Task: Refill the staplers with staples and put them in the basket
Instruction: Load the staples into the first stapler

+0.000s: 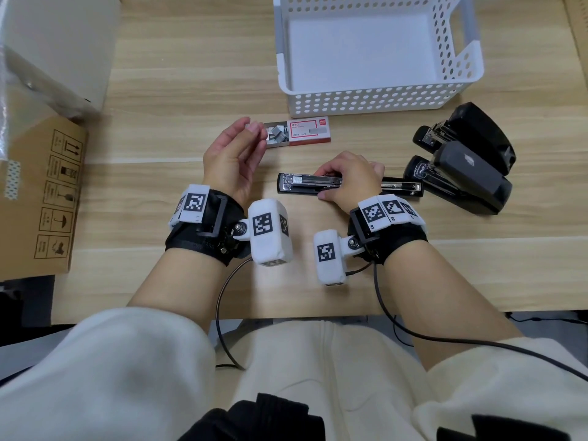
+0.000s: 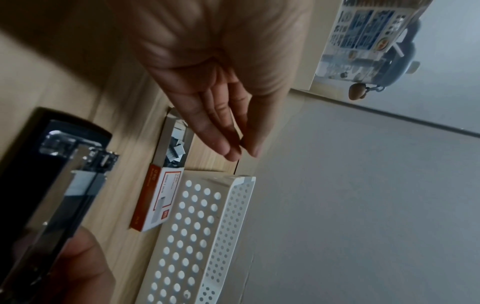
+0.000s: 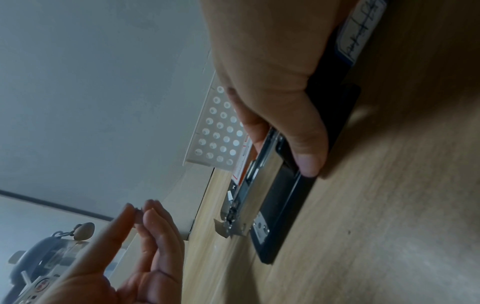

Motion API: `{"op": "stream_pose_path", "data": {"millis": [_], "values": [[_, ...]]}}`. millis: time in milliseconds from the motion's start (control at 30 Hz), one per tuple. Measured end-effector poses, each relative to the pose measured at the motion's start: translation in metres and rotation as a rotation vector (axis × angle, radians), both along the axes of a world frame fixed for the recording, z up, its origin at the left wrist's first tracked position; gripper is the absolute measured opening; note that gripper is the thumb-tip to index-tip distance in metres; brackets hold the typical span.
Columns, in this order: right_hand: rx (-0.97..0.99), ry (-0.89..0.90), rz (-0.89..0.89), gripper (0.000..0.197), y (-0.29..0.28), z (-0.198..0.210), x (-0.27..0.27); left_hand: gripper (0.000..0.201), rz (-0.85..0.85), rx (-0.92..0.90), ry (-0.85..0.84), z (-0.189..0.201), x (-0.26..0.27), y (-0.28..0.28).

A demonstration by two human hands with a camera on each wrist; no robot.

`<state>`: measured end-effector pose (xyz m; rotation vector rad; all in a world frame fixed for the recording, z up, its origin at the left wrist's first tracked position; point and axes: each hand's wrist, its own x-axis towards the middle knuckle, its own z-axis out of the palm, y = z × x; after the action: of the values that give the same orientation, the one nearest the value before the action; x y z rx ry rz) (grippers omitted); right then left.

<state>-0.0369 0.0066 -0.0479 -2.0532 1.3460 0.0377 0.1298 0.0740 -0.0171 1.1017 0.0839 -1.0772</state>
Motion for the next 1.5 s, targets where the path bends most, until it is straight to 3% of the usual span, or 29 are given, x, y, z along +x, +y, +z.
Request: {"op": "stream_pose_path", "data": {"millis": [133,333,467,667,767,900,1167,1500], "values": [[-0.004,0.007,0.006,0.033,0.001,-0.001,0.001,0.015,-0.135,0.065,-0.133,0.000,-0.002,0.003],[-0.011,0.005,-0.006,0.033,0.001,0.000,0.001,0.022,-0.482,0.136,-0.609,-0.001,-0.012,0.003],[-0.015,0.004,-0.004,0.034,0.002,-0.001,0.001,0.024,-0.547,0.119,-0.753,-0.006,-0.014,0.003],[-0.027,0.008,-0.004,0.034,0.002,0.000,0.001,0.030,-0.760,0.147,-1.154,-0.014,-0.024,0.000],[-0.024,0.001,-0.007,0.034,0.002,0.000,0.001,0.037,-0.807,0.222,-1.212,-0.015,-0.029,-0.001],[-0.022,0.005,-0.002,0.034,0.001,0.000,0.001,0.025,-0.833,0.277,-1.359,-0.016,-0.032,-0.002],[-0.023,0.006,-0.004,0.034,0.001,0.000,0.001,0.019,-0.844,0.344,-1.405,-0.022,-0.035,-0.004],[-0.021,0.018,0.003,0.034,0.001,0.000,0.001,0.021,-0.876,0.382,-1.261,-0.022,-0.032,-0.009]]}}
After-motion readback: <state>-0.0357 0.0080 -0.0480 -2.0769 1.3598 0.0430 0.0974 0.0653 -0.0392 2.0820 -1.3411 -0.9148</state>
